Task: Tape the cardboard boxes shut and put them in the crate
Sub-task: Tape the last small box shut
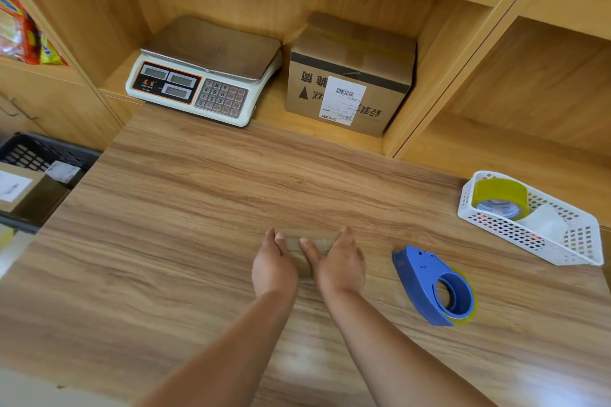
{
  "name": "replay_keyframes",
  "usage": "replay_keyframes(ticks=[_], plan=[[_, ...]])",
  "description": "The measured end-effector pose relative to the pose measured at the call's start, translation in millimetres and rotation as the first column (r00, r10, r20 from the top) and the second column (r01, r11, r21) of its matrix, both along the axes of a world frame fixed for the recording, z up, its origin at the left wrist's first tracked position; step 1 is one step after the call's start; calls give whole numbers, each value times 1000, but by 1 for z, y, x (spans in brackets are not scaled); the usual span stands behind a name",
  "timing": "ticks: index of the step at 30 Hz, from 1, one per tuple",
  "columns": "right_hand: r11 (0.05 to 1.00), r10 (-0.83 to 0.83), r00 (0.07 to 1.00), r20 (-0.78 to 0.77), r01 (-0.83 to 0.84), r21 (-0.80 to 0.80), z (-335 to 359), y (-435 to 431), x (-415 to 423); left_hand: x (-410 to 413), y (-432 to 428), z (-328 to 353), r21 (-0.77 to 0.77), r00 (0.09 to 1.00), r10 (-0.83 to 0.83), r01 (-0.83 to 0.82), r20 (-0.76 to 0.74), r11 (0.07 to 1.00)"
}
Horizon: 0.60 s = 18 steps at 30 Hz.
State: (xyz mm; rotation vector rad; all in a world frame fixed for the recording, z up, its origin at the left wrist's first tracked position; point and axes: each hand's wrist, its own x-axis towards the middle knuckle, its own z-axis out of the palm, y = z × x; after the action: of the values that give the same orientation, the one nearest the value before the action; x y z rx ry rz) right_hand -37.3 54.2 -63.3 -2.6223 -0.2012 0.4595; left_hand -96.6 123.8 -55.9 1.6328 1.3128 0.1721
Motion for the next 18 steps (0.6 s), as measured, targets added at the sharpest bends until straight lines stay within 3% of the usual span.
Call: replay_keyframes(ticks=[8, 15, 18], plan=[[971, -58, 990, -130, 86, 222, -9, -12, 9, -5, 4, -9, -125, 978, 89, -67, 187, 990], [870, -68, 977, -204, 158, 466, -13, -24, 11, -8, 6, -14, -226, 954, 141, -80, 266, 971], [862, -27, 972, -234, 142, 487, -14, -29, 14, -9, 7, -14, -244, 953, 129, -60, 274, 968]])
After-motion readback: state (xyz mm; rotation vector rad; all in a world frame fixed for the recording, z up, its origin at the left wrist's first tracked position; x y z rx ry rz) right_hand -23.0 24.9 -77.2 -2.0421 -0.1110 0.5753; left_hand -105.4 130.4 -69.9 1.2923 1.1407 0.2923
